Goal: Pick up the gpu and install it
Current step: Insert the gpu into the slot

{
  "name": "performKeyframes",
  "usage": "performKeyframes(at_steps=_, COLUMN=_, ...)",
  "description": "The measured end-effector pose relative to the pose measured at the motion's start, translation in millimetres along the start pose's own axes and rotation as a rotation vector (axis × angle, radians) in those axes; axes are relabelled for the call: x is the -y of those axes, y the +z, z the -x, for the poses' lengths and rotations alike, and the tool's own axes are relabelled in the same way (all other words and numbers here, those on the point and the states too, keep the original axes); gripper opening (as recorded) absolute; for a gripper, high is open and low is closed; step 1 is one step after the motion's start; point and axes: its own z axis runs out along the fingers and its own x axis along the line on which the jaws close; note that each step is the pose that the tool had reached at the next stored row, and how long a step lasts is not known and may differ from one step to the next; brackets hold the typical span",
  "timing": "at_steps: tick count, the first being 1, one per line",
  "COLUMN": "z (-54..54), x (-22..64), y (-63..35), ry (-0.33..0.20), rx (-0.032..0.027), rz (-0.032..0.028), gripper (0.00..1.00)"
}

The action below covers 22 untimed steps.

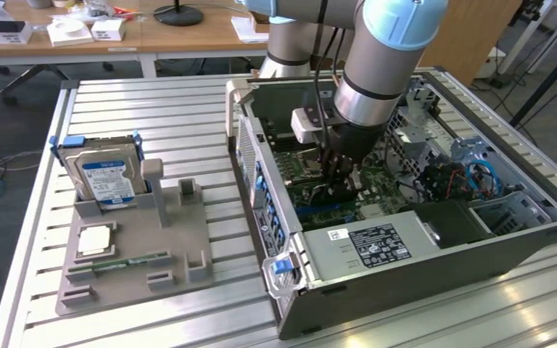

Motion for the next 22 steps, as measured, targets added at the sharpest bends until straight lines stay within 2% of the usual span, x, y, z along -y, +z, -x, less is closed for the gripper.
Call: performKeyframes(at_steps=22, z=0.1, x=-1.4, y=0.0, ry=0.000, rx=-0.0001, rz=-0.0001, gripper=0.26)
